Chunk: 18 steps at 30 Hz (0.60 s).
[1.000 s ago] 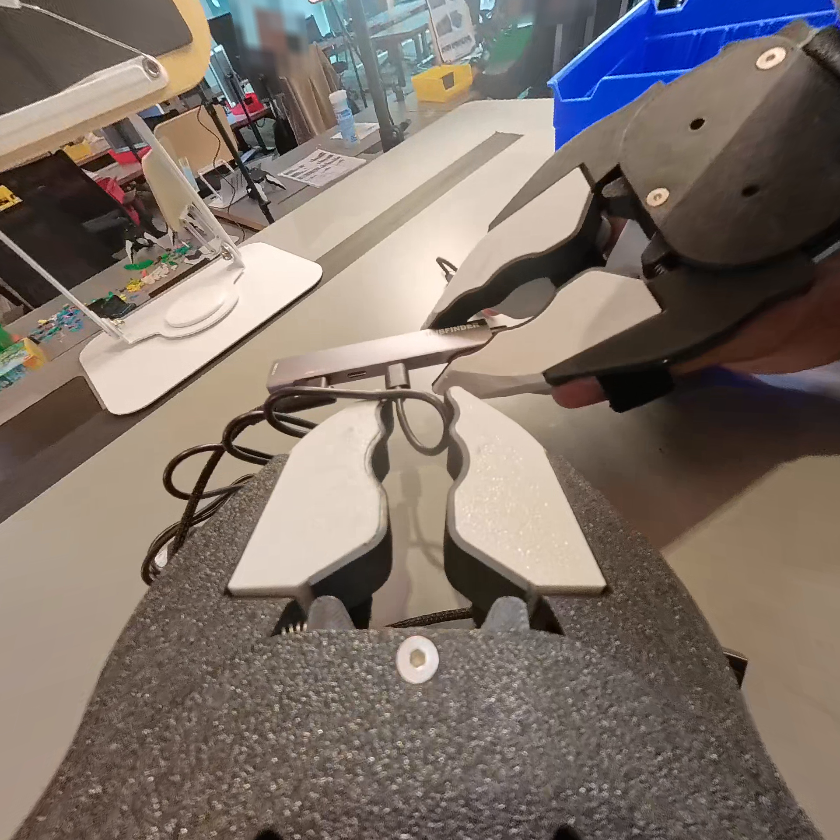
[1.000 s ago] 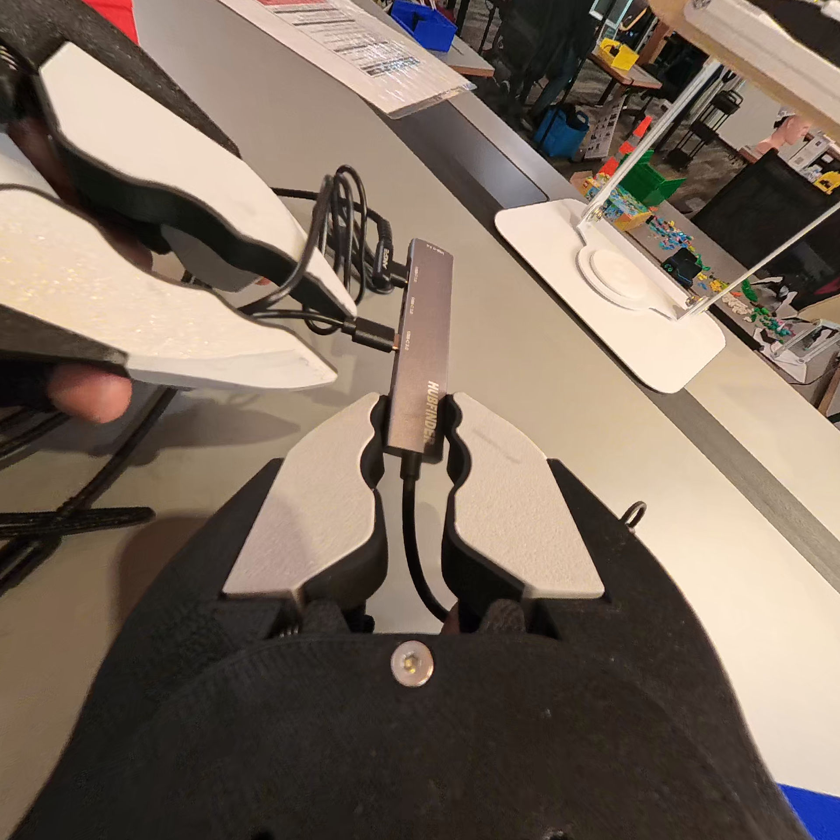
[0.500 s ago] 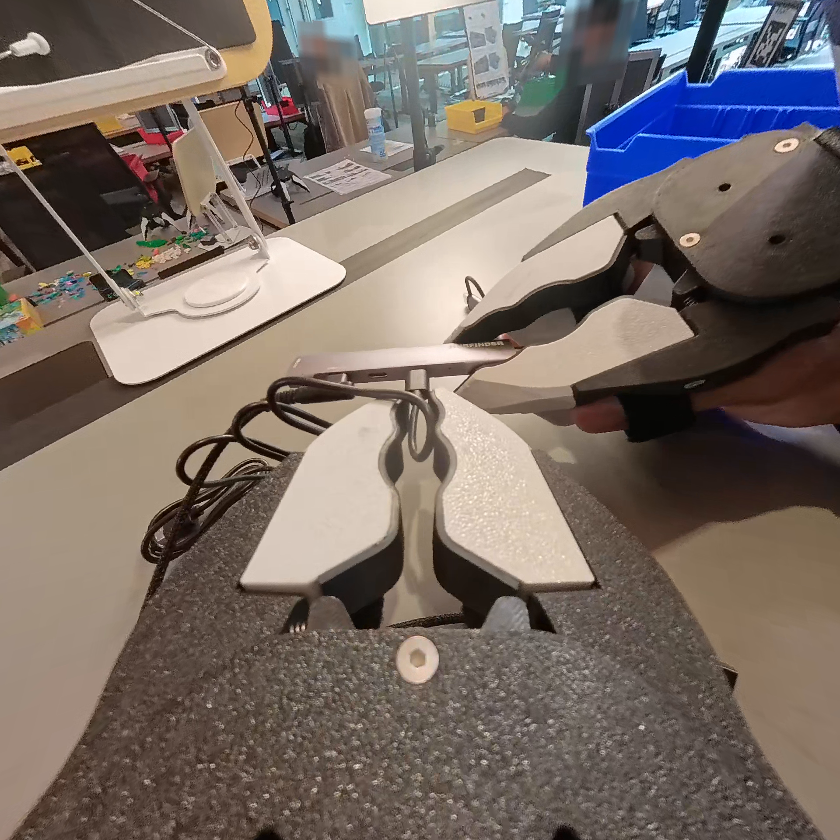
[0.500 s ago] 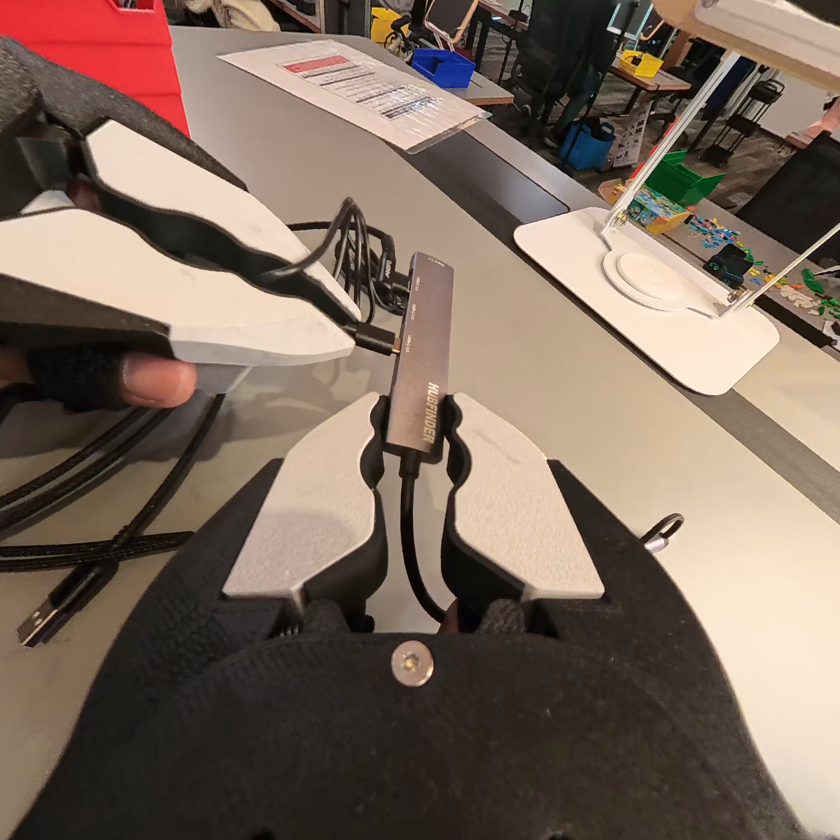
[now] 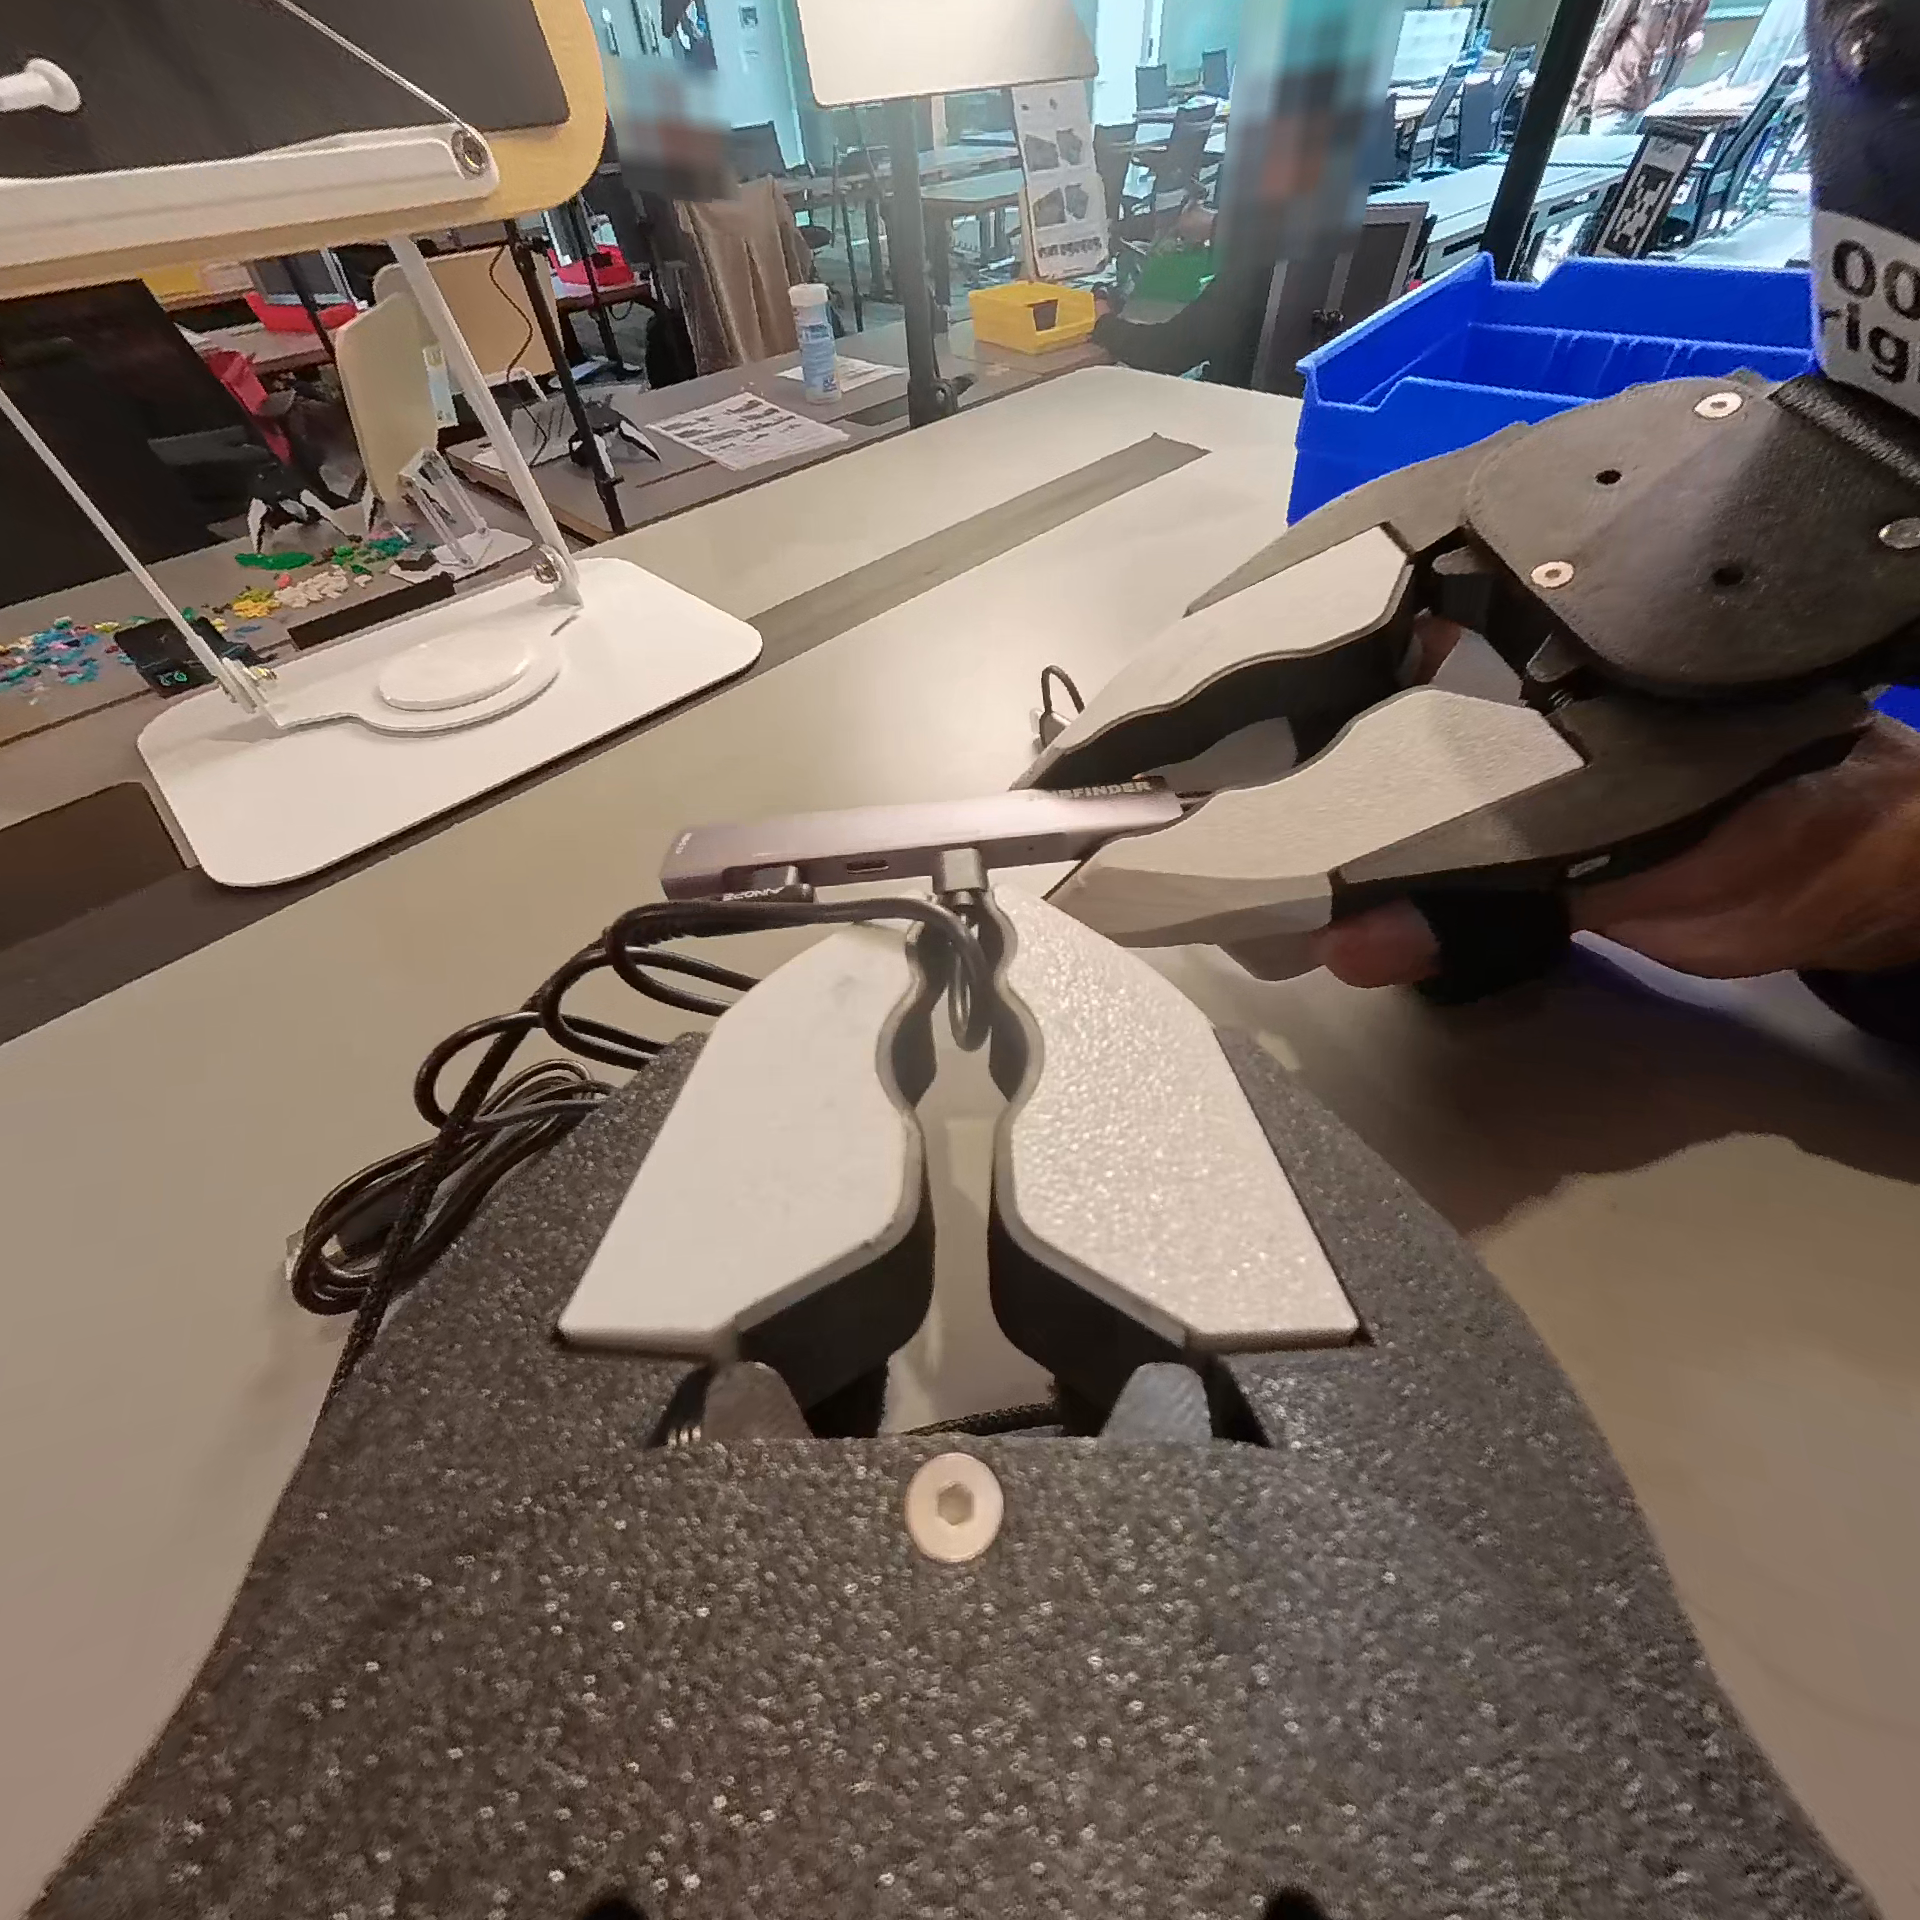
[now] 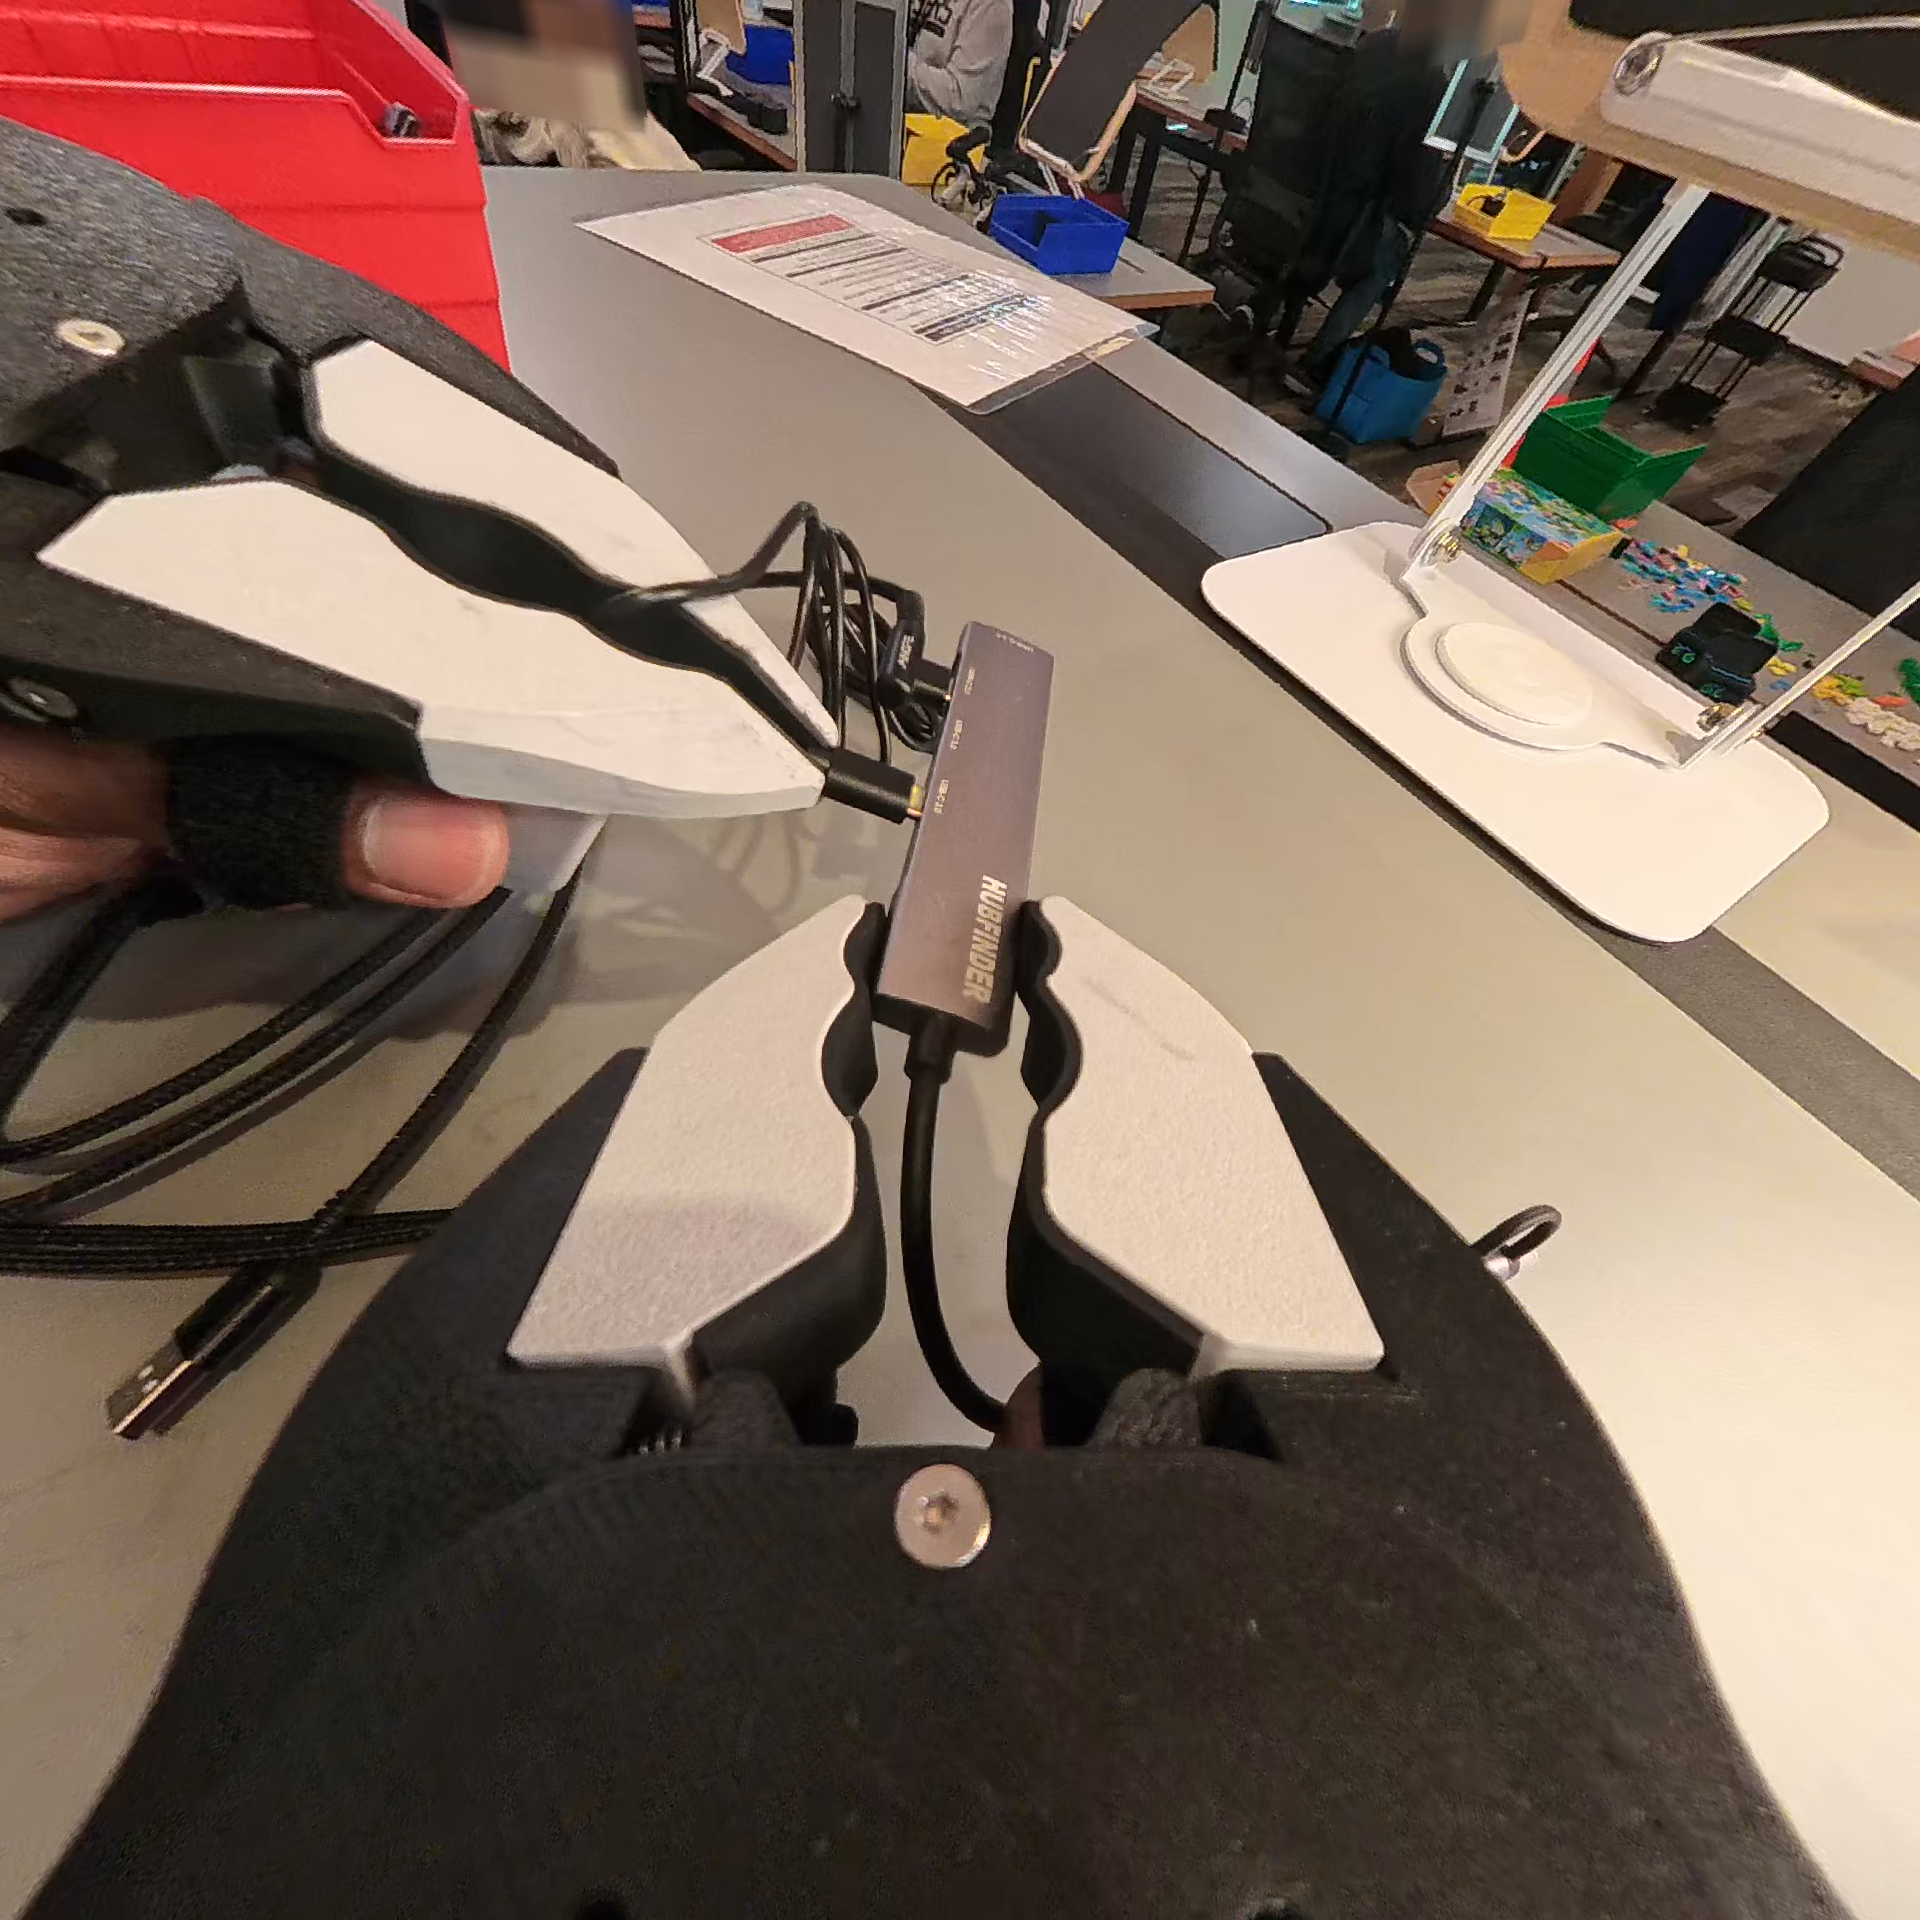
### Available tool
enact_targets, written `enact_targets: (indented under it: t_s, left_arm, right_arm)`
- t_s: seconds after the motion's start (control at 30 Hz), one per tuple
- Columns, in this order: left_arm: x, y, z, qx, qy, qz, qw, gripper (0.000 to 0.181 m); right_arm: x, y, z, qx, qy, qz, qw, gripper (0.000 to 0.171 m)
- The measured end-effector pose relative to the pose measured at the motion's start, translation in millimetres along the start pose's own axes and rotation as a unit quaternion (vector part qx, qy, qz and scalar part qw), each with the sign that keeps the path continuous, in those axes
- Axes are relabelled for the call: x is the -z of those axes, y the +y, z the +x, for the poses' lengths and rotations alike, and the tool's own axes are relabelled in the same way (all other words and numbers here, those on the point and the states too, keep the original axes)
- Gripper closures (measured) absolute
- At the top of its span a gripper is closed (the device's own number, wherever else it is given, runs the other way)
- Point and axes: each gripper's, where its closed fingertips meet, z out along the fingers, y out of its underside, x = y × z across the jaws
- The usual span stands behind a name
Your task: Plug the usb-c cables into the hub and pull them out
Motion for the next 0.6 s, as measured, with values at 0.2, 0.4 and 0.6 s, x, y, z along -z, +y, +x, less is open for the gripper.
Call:
enact_targets:
  t_s: [0.2, 0.4, 0.6]
  left_arm:
    - [0.9, -1.2, 0.5, 0.009, 0.015, 0.005, 1.000, 0.176]
    - [1.4, -2.1, 2.9, 0.011, 0.040, 0.004, 0.999, 0.176]
    - [0.1, -3.5, 2.0, 0.012, 0.025, 0.007, 1.000, 0.166]
  right_arm:
    - [1.1, -1.2, -1.3, -0.004, -0.010, 0.005, 1.000, 0.146]
    - [3.9, -2.5, 0.1, 0.013, -0.007, -0.001, 1.000, 0.146]
    - [3.4, -6.9, 3.7, 0.044, 0.036, 0.009, 0.998, 0.147]
